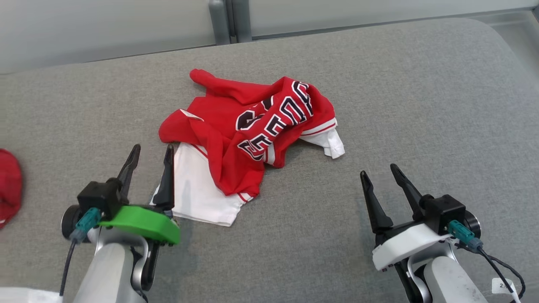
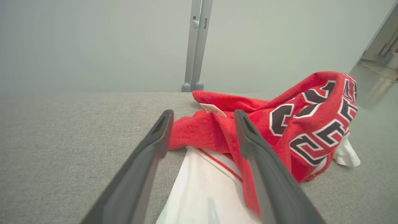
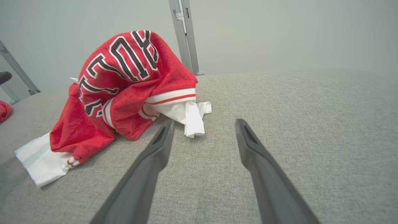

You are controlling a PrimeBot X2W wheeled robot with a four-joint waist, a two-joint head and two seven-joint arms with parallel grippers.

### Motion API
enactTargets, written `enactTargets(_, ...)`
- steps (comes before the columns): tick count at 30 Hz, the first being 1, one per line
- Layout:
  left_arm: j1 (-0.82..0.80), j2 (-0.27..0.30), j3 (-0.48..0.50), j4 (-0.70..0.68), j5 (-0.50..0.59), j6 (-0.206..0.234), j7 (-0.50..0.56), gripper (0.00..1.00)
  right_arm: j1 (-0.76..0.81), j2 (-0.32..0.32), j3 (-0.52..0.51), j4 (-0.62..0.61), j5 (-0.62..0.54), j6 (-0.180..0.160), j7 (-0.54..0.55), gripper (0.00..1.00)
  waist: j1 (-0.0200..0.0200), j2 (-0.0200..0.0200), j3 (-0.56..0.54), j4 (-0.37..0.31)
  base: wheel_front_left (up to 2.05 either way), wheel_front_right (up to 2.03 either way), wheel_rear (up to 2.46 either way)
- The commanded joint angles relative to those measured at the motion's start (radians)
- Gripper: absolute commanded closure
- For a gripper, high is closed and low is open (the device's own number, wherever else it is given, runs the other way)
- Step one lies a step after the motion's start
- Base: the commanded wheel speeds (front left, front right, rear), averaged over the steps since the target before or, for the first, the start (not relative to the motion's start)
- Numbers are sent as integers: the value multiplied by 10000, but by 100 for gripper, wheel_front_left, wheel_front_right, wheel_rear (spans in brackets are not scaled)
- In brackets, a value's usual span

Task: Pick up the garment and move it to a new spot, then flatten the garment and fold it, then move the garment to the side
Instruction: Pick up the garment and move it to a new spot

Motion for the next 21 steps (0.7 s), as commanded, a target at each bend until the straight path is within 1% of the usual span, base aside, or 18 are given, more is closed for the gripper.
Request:
enactTargets(1,476,-28,293,-323,418,88,1,0,154,-9,38,-23,-14,-14,-4,0,0,-1,-373,410,0,0,0)
enactTargets(3,1074,-176,791,-656,772,130,0,0,184,-9,120,24,-16,-14,-4,0,0,-1,-497,529,0,0,0)
enactTargets(6,1808,-304,1338,-998,1193,51,-1,0,209,-10,204,91,31,-14,-4,0,0,-1,-671,680,0,0,0)
enactTargets(7,2257,-391,1654,-1249,1492,-19,-1,0,276,-7,242,125,58,-14,-4,0,0,-1,-778,800,0,0,0)
enactTargets(10,2951,-556,2053,-1481,1802,-56,-1,0,446,-6,274,175,42,-14,-4,0,0,-1,-944,995,0,0,0)
enactTargets(17,3966,-811,2566,-1936,2345,-139,0,0,742,-8,138,223,4,-14,-4,0,0,-1,-1283,1338,0,0,0)
enactTargets(21,4297,-879,2661,-2035,2507,-176,0,0,885,-7,48,170,-43,-14,-4,0,0,-1,-1521,1362,0,0,0)
